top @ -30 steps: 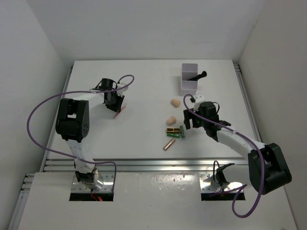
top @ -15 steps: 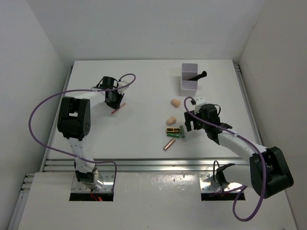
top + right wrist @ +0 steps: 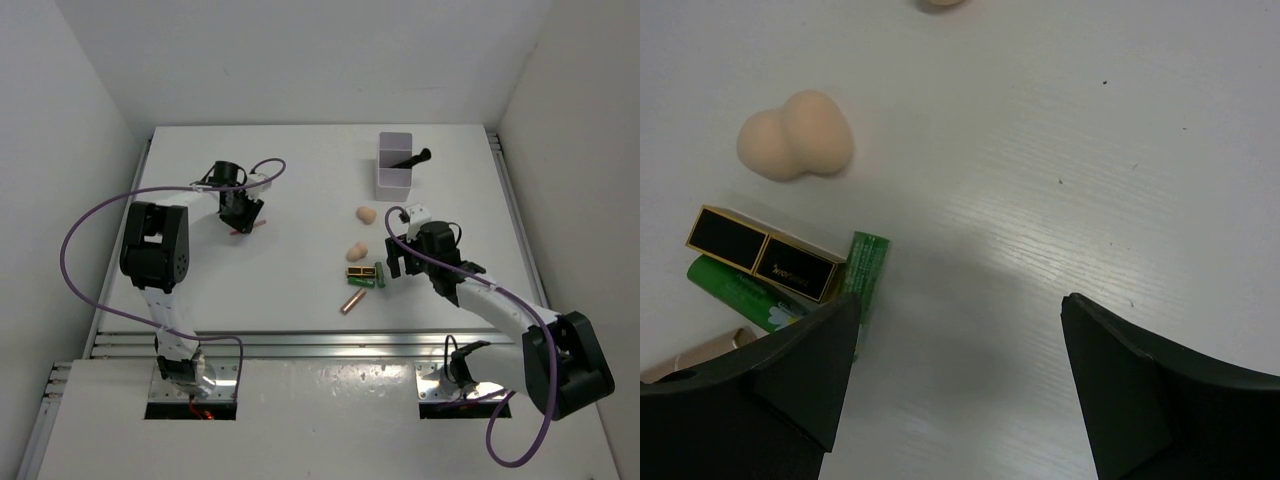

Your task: Organize the makeup

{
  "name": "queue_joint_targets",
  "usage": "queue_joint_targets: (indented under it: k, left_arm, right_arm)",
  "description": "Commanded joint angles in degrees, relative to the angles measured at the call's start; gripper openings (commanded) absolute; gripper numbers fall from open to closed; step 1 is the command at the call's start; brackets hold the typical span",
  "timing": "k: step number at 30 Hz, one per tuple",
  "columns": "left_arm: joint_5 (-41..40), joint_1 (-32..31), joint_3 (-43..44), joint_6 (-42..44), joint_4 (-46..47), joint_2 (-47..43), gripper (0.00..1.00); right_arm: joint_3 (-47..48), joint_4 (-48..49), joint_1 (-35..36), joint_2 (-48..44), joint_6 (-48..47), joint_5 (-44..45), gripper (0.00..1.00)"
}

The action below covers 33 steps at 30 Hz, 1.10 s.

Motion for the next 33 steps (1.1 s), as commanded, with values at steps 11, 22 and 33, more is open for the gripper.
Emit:
queue_joint_targets:
  k: [11,22,33]
  left_arm:
    - [5.6,-0.27,3.62,3.26,-4.7,-2.56,0.49]
    - [3.94,-0.27,7.32,5.45,-4.7,0.51,0.44]
    - [1.91,-0.27,6.27,8.8,-4.7,2.27,0.42]
  right_arm:
    - [-0.84,2.03,0.21,-2.07,0.31,0.88,0.82]
    - [-0.67,1.68,0.38,-1.89,0.05,0.61,0.82]
    - [0.3,0.36,0.38,-1.98,-0.04,1.05,0.82]
